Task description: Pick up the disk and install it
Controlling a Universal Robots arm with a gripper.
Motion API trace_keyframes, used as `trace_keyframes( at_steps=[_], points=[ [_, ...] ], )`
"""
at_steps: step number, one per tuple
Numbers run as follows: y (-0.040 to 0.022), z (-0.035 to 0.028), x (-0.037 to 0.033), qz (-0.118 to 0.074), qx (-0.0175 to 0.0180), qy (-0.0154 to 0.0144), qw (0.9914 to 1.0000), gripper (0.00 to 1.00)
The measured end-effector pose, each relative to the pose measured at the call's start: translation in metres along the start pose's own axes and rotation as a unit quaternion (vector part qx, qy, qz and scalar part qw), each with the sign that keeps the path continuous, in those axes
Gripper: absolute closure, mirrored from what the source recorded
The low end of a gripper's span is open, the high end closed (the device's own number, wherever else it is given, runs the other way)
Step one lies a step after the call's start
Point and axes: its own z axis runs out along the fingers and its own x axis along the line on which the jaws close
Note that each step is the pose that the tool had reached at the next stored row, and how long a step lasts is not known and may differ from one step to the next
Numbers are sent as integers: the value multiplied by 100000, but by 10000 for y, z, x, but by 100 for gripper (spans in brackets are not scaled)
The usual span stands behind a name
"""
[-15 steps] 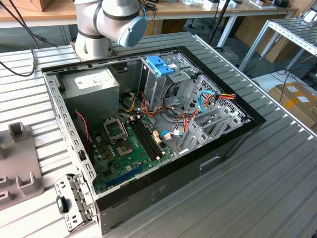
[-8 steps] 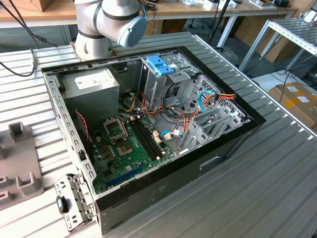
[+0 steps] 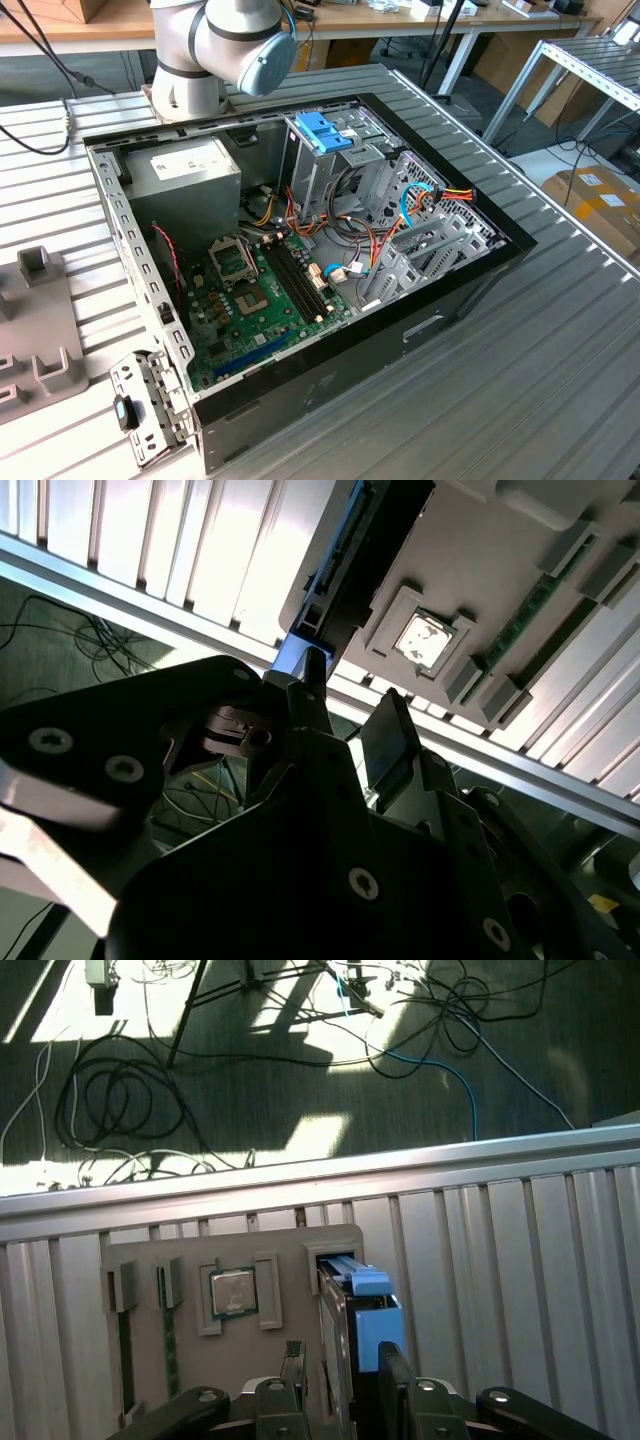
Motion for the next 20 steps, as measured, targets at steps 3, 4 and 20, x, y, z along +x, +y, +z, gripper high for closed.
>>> trace_keyframes(
  at_steps=[3, 4, 20],
  points=[
    [0, 3, 0, -381, -16, 14, 99999, 58],
    [0, 4, 0, -602, -27, 26, 99998, 58],
    [-1, 20, 1, -997, -44, 42, 99995, 58]
  ],
)
